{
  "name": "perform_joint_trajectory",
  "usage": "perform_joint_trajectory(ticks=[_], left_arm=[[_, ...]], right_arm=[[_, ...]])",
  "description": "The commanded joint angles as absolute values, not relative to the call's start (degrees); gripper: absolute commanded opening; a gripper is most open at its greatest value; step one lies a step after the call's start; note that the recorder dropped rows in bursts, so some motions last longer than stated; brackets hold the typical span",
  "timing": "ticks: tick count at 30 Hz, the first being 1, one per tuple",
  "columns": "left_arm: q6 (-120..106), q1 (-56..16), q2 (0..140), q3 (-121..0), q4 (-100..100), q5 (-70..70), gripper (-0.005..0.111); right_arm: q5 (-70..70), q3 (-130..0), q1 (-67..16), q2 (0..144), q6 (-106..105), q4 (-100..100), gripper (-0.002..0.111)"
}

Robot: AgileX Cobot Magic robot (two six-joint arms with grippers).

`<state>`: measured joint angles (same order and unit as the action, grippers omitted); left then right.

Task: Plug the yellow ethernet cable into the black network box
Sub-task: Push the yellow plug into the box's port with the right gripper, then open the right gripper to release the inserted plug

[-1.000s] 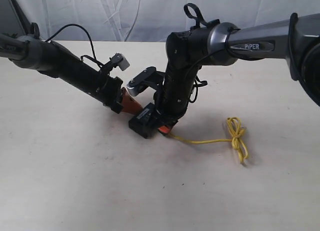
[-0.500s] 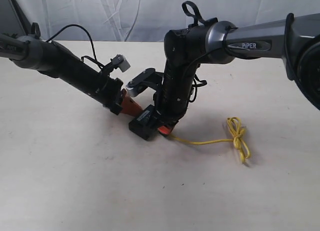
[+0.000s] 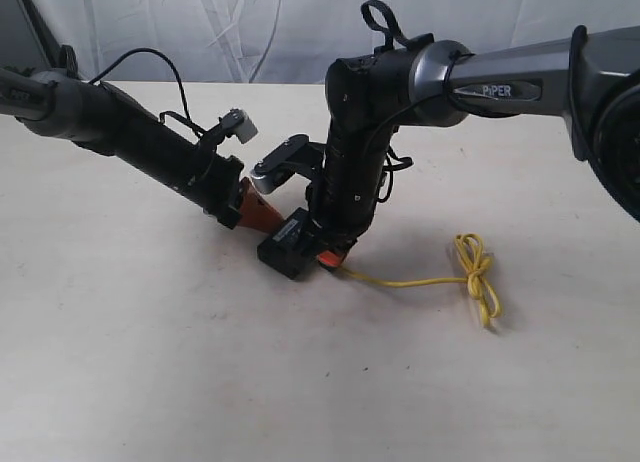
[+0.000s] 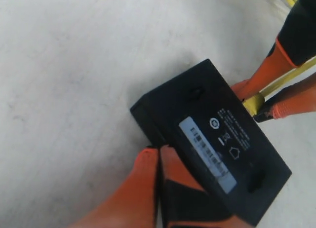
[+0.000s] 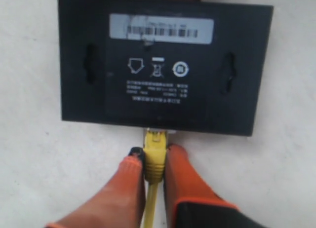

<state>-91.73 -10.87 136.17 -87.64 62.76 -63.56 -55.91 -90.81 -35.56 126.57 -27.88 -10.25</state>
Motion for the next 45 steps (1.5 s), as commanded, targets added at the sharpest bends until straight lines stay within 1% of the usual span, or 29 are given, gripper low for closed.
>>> perform_joint_trajectory(ticks=[1, 12, 13, 14, 16, 18, 21, 22, 23, 33, 35, 38, 41, 43, 45], left_arm=[[-91.6, -11.5, 136.3, -87.5, 62.9, -66.0, 0.000], [-91.4, -11.5, 136.3, -87.5, 62.9, -65.7, 0.000], [-91.4, -11.5, 136.3, -87.5, 62.9, -65.7, 0.000], [-91.4, -11.5, 136.3, -87.5, 62.9, -65.7, 0.000], [-91.4, -11.5, 136.3, -87.5, 62.9, -65.7, 0.000], [-91.4, -11.5, 136.3, -87.5, 62.9, -65.7, 0.000], [-91.4, -11.5, 136.3, -87.5, 62.9, -65.7, 0.000], [-91.4, -11.5, 136.3, -87.5, 62.9, -65.7, 0.000], [-91.4, -11.5, 136.3, -87.5, 63.0, -65.7, 0.000], [-89.7, -11.5, 135.5, -87.5, 62.5, -62.5, 0.000], [-88.0, -11.4, 134.9, -87.5, 61.8, -60.6, 0.000], [-85.5, -11.0, 134.3, -87.5, 62.8, -59.3, 0.000], [-83.3, -10.9, 134.0, -87.5, 63.2, -58.2, 0.000], [-80.9, -10.9, 134.0, -87.5, 63.2, -58.3, 0.000], [-77.3, -10.9, 134.0, -87.5, 63.6, -58.3, 0.000]], right_arm=[[-54.0, -91.7, -35.4, 126.5, -28.4, -9.4, -0.001], [-56.0, -91.7, -35.4, 126.5, -28.4, -9.5, -0.001], [-56.2, -91.7, -35.4, 126.5, -28.4, -9.5, 0.000], [-56.2, -91.7, -35.4, 126.5, -28.4, -9.5, 0.002], [-56.3, -91.7, -35.4, 126.5, -28.4, -9.5, 0.014], [-56.4, -91.7, -35.4, 126.5, -28.4, -9.5, 0.032], [-56.5, -91.7, -35.4, 126.5, -28.4, -9.5, 0.055], [-56.5, -91.7, -35.4, 126.5, -28.4, -9.5, 0.060], [-56.5, -91.7, -35.4, 126.5, -28.4, -9.5, 0.061], [-60.8, -91.7, -35.4, 124.5, -28.1, -9.3, 0.061], [-62.3, -91.7, -35.4, 123.1, -25.7, -6.9, 0.058], [-64.8, -91.7, -35.4, 120.8, -20.7, -3.2, 0.047], [-66.8, -91.7, -35.4, 119.1, -17.9, -2.4, 0.032], [-67.5, -91.7, -35.4, 118.0, -17.1, -2.0, 0.017], [-66.7, -91.7, -35.3, 117.0, -17.0, -0.8, -0.001]])
